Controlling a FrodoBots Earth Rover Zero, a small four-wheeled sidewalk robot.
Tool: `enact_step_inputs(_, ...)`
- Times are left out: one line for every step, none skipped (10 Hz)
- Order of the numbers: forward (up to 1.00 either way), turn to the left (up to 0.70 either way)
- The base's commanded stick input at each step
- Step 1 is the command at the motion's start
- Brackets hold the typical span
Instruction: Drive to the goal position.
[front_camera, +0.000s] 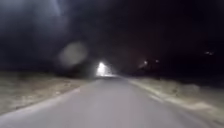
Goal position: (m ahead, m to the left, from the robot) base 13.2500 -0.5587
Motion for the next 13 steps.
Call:
enact_step_inputs(1.0,0.05)
enact_step_inputs(1.0,0.05)
enact_step_inputs(1.0,0.05)
enact_step_inputs(1.0,0.05)
enact_step_inputs(1.0,0.05)
enact_step_inputs(1.0,0.04)
enact_step_inputs(1.0,0.03)
enact_step_inputs(1.0,0.03)
enact_step_inputs(1.0,0.02)
enact_step_inputs(1.0,0.01)
enact_step_inputs(1.0,0.0)
enact_step_inputs(1.0,0.0)
enact_step_inputs(1.0,0.0)
